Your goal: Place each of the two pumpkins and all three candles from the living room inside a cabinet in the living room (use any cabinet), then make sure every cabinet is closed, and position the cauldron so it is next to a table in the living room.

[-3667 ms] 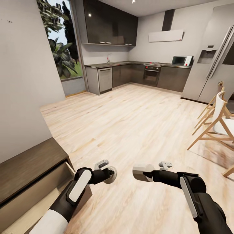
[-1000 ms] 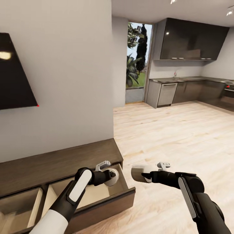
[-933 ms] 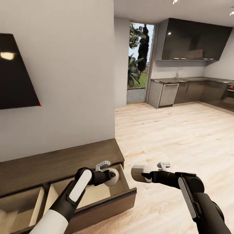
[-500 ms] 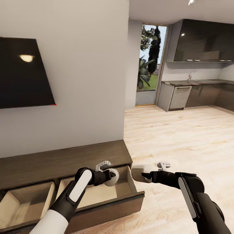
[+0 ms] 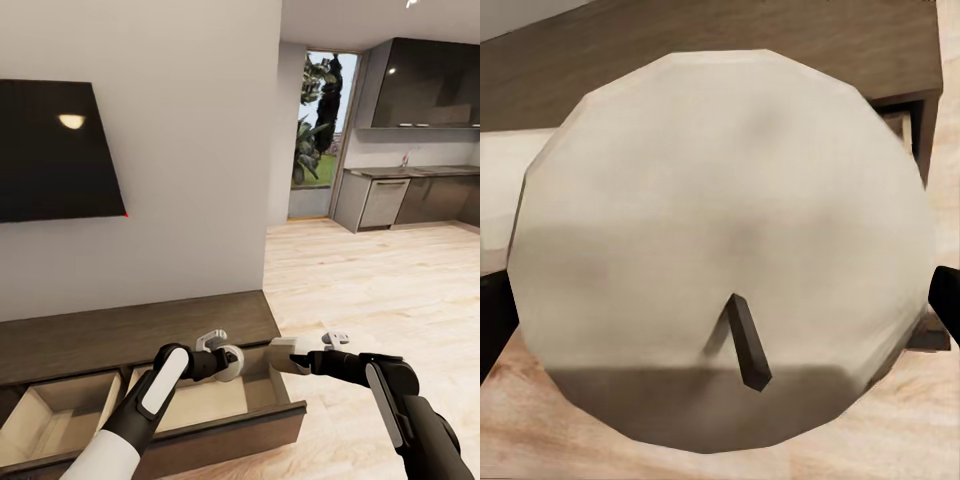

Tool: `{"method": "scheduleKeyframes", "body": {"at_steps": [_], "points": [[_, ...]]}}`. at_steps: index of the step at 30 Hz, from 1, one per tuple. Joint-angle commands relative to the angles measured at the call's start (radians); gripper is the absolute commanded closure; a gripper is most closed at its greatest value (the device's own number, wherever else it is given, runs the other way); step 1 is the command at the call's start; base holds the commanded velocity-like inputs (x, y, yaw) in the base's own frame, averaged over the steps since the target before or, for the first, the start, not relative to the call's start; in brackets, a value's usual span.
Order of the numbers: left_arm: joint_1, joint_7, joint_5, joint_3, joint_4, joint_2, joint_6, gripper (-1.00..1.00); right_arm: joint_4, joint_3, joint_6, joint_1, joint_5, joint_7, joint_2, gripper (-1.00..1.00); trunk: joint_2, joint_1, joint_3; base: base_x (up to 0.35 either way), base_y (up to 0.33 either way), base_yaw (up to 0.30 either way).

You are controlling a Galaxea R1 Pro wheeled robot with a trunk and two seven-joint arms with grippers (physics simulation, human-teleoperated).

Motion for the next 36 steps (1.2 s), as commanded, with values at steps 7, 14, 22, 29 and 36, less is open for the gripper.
{"method": "scheduleKeyframes", "body": {"at_steps": [7,14,22,29,36], "points": [[-0.001,0.010,0.011,-0.001,-0.001,0.001,0.001,1.00,0.000,-0.002,0.008,-0.001,-0.010,0.002,-0.001,1.00,-0.001,0.000,0.001,0.009,0.000,0.149],[-0.001,0.010,0.011,-0.001,-0.001,0.001,0.001,1.00,0.001,-0.002,0.008,-0.001,-0.010,0.004,-0.001,1.00,-0.001,0.000,0.001,0.033,0.027,0.010],[-0.001,0.010,0.011,0.000,-0.001,0.000,0.001,1.00,0.000,-0.002,0.008,-0.001,-0.010,0.004,-0.002,1.00,-0.001,0.000,0.001,0.037,0.006,0.037],[-0.001,0.010,0.011,0.000,-0.001,0.001,0.001,1.00,-0.002,-0.002,0.008,-0.001,-0.010,0.004,-0.002,1.00,-0.001,0.000,0.001,0.031,0.000,0.096],[-0.001,0.010,0.011,0.000,-0.001,0.001,0.001,1.00,-0.001,-0.002,0.008,-0.001,-0.011,0.005,-0.001,1.00,-0.001,0.000,0.001,0.038,0.018,0.058]]}}
